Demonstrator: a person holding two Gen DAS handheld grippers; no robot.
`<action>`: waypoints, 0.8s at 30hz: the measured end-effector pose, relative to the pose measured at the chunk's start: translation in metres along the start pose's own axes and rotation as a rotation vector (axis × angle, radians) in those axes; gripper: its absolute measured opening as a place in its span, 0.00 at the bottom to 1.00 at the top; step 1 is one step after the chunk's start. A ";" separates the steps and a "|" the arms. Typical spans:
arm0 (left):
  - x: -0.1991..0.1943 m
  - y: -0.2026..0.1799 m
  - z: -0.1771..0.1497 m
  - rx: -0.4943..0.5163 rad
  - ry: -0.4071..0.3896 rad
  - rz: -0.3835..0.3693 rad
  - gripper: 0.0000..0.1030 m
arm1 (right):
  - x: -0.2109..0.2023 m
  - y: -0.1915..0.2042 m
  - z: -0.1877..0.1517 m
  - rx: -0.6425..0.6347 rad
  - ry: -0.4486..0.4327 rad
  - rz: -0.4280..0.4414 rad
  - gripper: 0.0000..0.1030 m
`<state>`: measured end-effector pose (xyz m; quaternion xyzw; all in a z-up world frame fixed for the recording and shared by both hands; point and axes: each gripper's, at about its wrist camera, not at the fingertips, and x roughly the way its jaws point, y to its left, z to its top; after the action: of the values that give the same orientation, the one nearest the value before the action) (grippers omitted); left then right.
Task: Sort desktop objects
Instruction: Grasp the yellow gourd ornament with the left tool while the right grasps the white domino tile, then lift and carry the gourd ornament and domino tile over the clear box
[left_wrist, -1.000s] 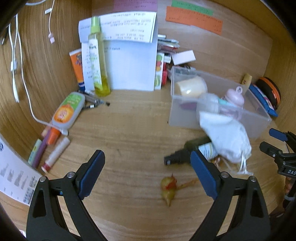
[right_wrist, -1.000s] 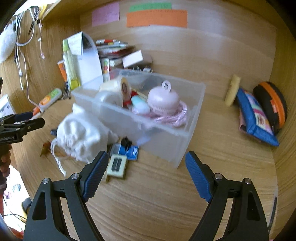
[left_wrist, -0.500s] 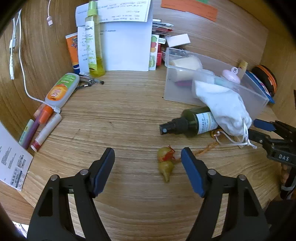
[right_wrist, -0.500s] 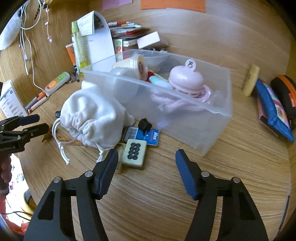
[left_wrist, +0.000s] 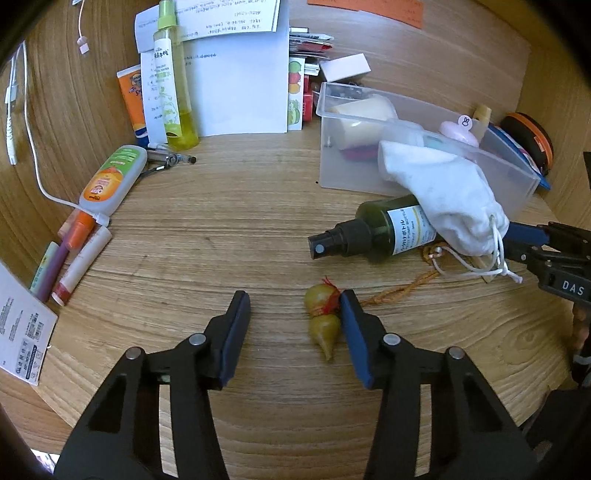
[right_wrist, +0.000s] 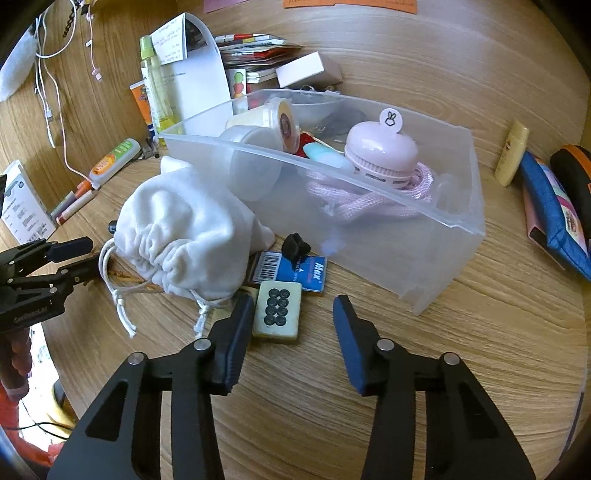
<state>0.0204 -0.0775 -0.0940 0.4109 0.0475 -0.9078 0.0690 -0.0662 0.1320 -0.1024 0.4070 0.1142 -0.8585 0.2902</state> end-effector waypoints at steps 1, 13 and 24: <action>0.000 0.000 0.000 0.001 -0.002 0.000 0.46 | 0.000 -0.001 0.000 -0.002 0.003 -0.007 0.30; 0.003 -0.006 -0.001 0.021 -0.009 -0.022 0.18 | 0.008 0.003 0.001 -0.045 0.031 0.006 0.22; -0.004 -0.001 0.000 -0.020 -0.033 -0.065 0.18 | -0.012 -0.003 0.003 -0.004 -0.031 0.046 0.22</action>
<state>0.0226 -0.0762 -0.0910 0.3932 0.0686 -0.9158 0.0445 -0.0634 0.1378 -0.0915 0.3958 0.1019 -0.8575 0.3126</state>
